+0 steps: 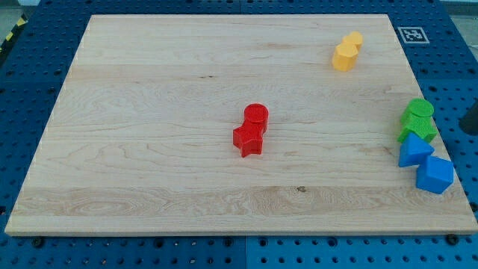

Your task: Move green star to left a bit

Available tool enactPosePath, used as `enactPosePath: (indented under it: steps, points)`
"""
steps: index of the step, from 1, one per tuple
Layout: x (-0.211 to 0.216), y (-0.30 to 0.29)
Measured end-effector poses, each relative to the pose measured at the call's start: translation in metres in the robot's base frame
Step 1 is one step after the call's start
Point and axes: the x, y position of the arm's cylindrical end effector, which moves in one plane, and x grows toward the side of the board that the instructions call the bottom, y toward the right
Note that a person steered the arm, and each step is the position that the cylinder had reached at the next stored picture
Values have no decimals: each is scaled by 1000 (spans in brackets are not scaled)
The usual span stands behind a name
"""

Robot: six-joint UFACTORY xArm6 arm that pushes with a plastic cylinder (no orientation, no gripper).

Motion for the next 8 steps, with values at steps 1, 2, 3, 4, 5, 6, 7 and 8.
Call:
enactPosePath:
  steps: [1,2,3,4,5,6,7,8]
  points:
    - [4,0]
    - [6,-18]
    - [15,-38]
    - [14,-75]
    - [14,-81]
    - [14,-87]
    - [9,-110]
    - [3,-133]
